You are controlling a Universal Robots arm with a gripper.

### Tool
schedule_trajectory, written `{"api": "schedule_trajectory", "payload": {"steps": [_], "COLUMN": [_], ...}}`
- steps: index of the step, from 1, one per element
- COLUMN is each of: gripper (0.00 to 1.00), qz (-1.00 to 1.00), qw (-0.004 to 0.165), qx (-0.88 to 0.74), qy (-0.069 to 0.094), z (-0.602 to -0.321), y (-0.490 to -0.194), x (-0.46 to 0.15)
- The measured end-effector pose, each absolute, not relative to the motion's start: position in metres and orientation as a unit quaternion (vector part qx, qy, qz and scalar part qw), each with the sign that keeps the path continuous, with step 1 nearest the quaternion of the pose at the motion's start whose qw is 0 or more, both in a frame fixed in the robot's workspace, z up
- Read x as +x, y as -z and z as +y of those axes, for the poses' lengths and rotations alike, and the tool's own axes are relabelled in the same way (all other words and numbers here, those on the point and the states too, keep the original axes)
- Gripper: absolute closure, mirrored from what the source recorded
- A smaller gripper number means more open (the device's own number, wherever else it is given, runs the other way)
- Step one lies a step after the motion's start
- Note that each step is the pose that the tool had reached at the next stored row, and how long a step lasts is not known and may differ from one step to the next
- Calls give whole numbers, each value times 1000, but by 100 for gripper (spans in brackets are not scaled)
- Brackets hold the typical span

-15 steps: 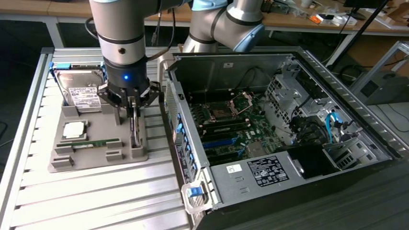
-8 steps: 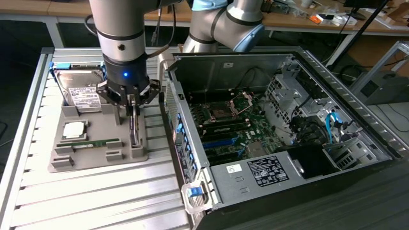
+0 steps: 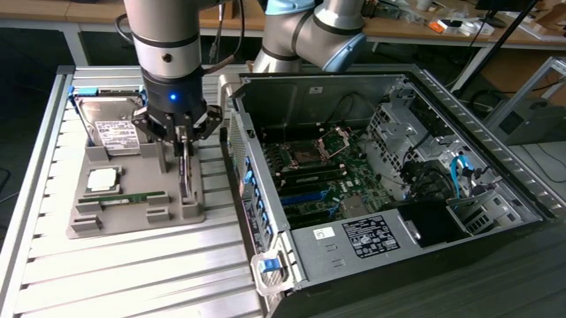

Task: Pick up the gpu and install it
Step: 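Pick up the gpu and move the gpu toward the slot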

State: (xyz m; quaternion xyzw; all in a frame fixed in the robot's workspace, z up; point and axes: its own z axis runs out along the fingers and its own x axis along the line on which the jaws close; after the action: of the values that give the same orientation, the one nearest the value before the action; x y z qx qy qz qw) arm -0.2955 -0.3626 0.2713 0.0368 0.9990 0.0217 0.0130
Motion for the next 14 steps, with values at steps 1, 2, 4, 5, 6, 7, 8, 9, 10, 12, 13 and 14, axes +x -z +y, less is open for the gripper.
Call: {"api": "schedule_trajectory", "payload": {"steps": [1, 2, 4, 5, 6, 7, 8, 9, 10, 12, 13, 14], "gripper": [73, 73, 73, 73, 73, 73, 73, 73, 73, 73, 73, 73], "qz": [999, 999, 999, 999, 999, 999, 999, 999, 999, 999, 999, 999], "qw": [13, 13, 13, 13, 13, 13, 13, 13, 13, 13, 13, 13], "qx": [37, 37, 37, 37, 37, 37, 37, 37, 37, 37, 37, 37], "qy": [-22, -22, -22, -22, -22, -22, -22, -22, -22, -22, -22, -22], "z": [-363, -363, -363, -363, -363, -363, -363, -363, -363, -363, -363, -363], "y": [-273, -274, -277, -278, -279, -280, -282, -282, -284, -287, -288, -289], "x": [-295, -295, -295, -295, -295, -295, -295, -295, -295, -295, -295, -296]}}
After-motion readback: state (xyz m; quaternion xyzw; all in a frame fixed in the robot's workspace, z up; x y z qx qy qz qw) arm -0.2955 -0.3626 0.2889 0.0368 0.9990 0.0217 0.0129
